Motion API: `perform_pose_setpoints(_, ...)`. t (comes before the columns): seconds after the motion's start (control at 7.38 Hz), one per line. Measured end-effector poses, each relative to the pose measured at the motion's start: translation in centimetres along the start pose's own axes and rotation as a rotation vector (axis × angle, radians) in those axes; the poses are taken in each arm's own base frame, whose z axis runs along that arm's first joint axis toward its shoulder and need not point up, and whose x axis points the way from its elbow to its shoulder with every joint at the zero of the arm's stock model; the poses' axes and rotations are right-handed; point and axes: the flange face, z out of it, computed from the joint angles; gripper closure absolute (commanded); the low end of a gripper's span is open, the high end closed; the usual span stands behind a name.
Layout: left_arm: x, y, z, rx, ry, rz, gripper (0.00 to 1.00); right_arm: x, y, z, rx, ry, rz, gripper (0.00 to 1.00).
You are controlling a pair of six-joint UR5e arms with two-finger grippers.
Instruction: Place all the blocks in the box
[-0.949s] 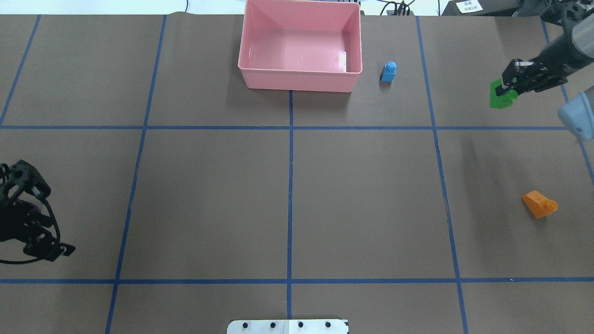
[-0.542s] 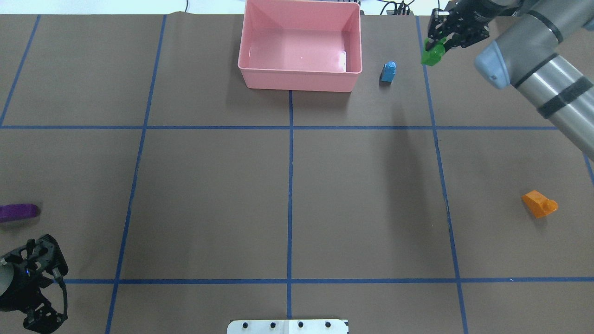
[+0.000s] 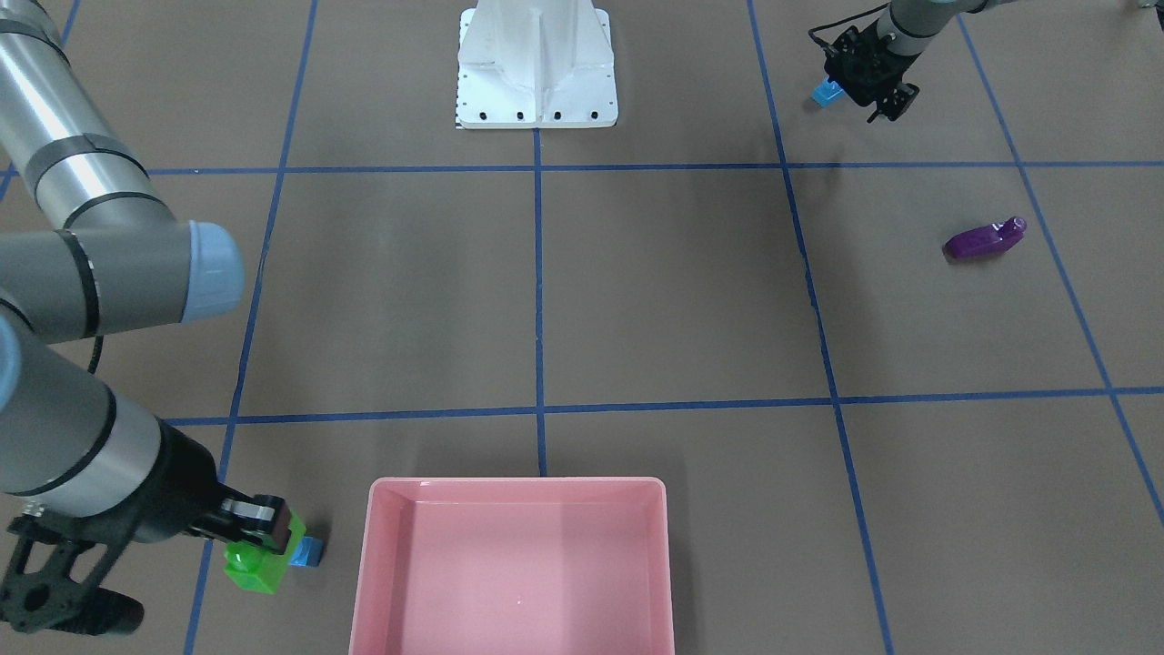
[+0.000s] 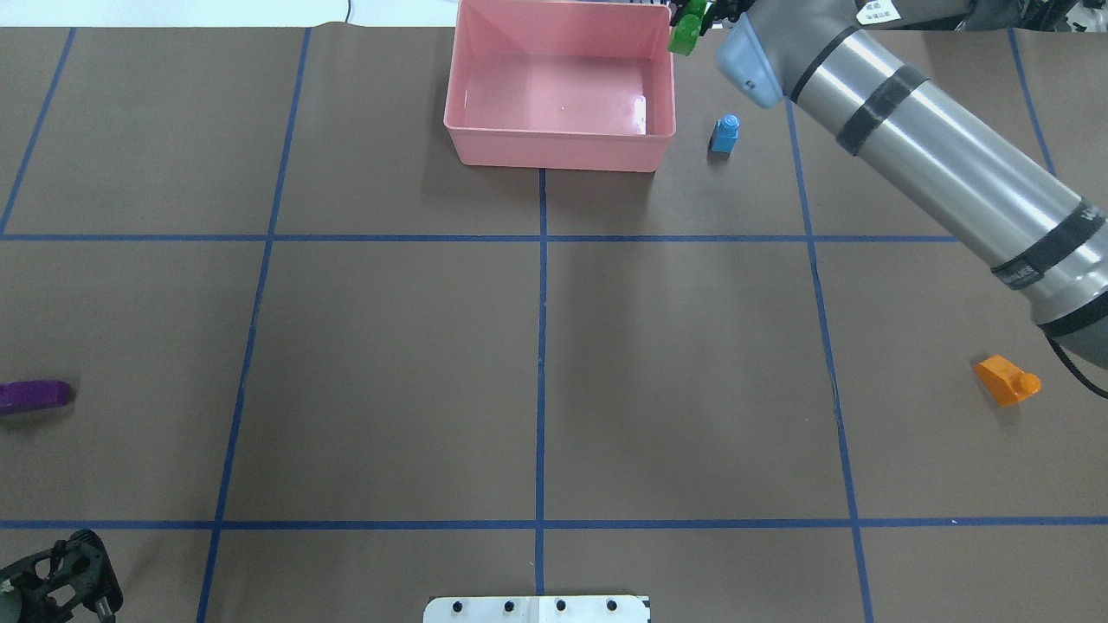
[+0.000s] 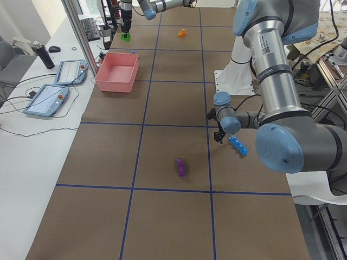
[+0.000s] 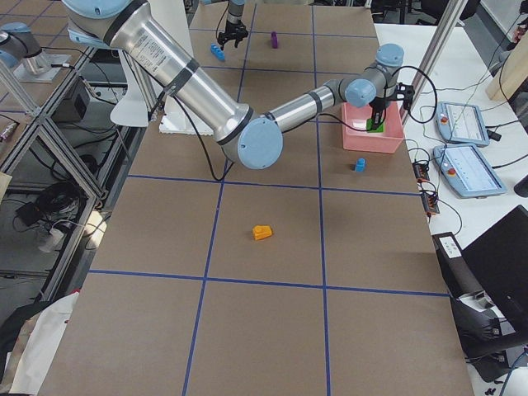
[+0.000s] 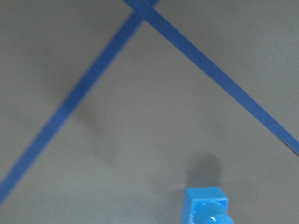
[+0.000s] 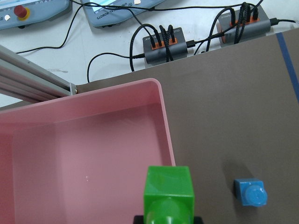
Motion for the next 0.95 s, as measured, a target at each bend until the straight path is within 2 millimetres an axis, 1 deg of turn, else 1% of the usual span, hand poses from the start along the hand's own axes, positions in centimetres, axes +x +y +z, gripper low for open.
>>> perform_pose_setpoints(0.14, 0.8, 0.3, 0.7, -0.007, -0.01, 0.002, 0.06, -2.6, 1.4, 1.3, 0.03, 0.022, 0.018, 1.0)
perform_pose_setpoints(0.27, 0.9, 0.5, 1.2, -0.018, -0.019, 0.002, 0.21, -4.9, 2.9, 2.9, 0.052, 0.028, 0.027, 1.0)
perform_pose_setpoints(0.41, 0.8, 0.8, 1.6, -0.033, -0.031, -0.001, 0.72, -6.5, 4.5, 5.3, 0.076, 0.01, 0.035, 1.0)
perform_pose_setpoints(0.54, 0.7, 0.9, 1.8, -0.045, -0.041, -0.004, 1.0, -7.1, 5.4, 7.2, 0.089, -0.018, 0.052, 0.41)
perform_pose_setpoints(0.68, 0.6, 0.9, 1.7, -0.049, -0.044, -0.007, 1.0, -7.4, 6.1, 8.2, 0.092, -0.032, 0.06, 0.0)
perform_pose_setpoints(0.81, 0.6, 0.7, 1.3, -0.042, -0.044, -0.013, 1.0, -7.6, 6.6, 8.6, 0.092, -0.039, 0.06, 0.0)
perform_pose_setpoints(0.95, -0.1, 0.1, 0.3, -0.015, -0.048, -0.04, 1.0, -8.0, 6.8, 8.4, 0.093, -0.05, 0.057, 0.0)
